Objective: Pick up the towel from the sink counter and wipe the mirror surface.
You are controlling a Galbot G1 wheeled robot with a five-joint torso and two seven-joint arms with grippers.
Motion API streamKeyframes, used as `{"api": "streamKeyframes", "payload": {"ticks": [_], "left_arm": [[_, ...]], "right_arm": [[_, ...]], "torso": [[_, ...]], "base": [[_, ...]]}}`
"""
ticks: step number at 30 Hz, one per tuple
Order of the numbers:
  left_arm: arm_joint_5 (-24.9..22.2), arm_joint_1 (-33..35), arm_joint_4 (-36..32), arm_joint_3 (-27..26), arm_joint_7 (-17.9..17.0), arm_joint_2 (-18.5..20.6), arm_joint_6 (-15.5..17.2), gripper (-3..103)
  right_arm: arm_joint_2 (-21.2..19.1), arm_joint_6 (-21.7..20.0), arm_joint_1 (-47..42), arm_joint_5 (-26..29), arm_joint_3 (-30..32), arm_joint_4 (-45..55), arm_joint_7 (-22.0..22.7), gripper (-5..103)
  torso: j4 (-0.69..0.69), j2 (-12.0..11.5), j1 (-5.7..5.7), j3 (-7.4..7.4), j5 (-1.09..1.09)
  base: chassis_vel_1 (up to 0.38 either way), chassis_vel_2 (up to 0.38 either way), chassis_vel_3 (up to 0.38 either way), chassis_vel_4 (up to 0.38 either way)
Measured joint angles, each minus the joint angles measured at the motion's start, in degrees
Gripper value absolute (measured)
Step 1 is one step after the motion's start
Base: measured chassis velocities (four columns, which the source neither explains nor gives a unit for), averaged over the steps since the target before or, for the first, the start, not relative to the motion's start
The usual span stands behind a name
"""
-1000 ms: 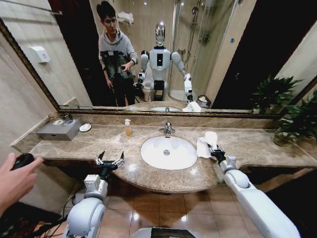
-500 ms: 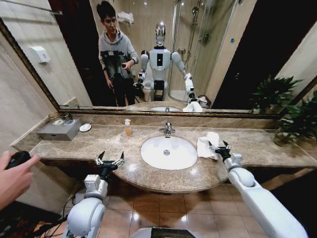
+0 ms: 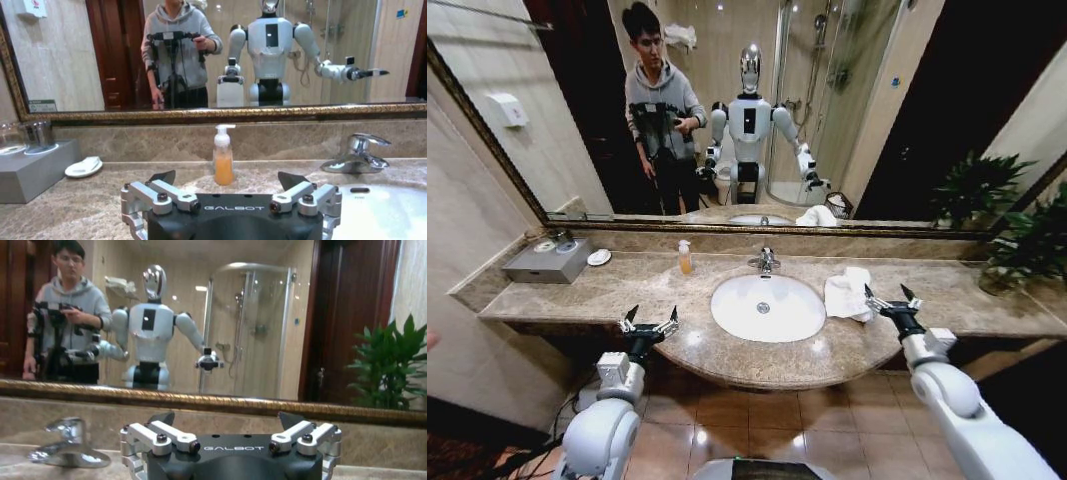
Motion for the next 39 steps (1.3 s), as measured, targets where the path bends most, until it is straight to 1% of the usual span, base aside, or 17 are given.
{"api": "streamKeyframes", "payload": {"ticks": [2, 3, 6, 11, 21, 39], "left_arm": [[0.0, 0.0, 0.0, 0.0, 0.0, 0.0, 0.0, 100], [0.0, 0.0, 0.0, 0.0, 0.0, 0.0, 0.0, 100], [0.0, 0.0, 0.0, 0.0, 0.0, 0.0, 0.0, 100], [0.0, 0.0, 0.0, 0.0, 0.0, 0.0, 0.0, 100], [0.0, 0.0, 0.0, 0.0, 0.0, 0.0, 0.0, 100], [0.0, 0.0, 0.0, 0.0, 0.0, 0.0, 0.0, 100]], "right_arm": [[1.8, 0.4, -3.0, -0.8, 1.1, 2.8, -0.2, 100], [1.8, 0.4, -3.0, -0.8, 1.1, 2.8, -0.2, 100], [4.0, 1.0, -7.0, -1.7, 2.0, 6.0, -0.2, 100], [5.3, 1.0, -9.6, -2.3, 2.4, 8.6, -0.1, 100], [6.4, 0.7, -11.1, -2.8, 2.4, 10.1, 0.7, 100], [6.4, 0.8, -11.1, -2.9, 2.4, 10.1, 0.6, 100]], "torso": [[-0.01, 0.0, 0.00, 0.00, 0.02], [-0.01, 0.0, 0.00, 0.00, 0.02], [-0.01, 0.0, 0.00, 0.00, 0.02], [-0.01, 0.0, 0.00, 0.00, 0.01], [0.00, 0.0, 0.00, 0.01, 0.02], [-0.01, 0.0, 0.00, 0.01, 0.02]], "base": [[0.000, 0.000, 0.000, 0.000], [0.000, 0.000, 0.000, 0.000], [0.000, 0.000, 0.000, 0.000], [0.000, 0.000, 0.000, 0.000], [0.000, 0.000, 0.000, 0.000], [0.000, 0.000, 0.000, 0.000]]}}
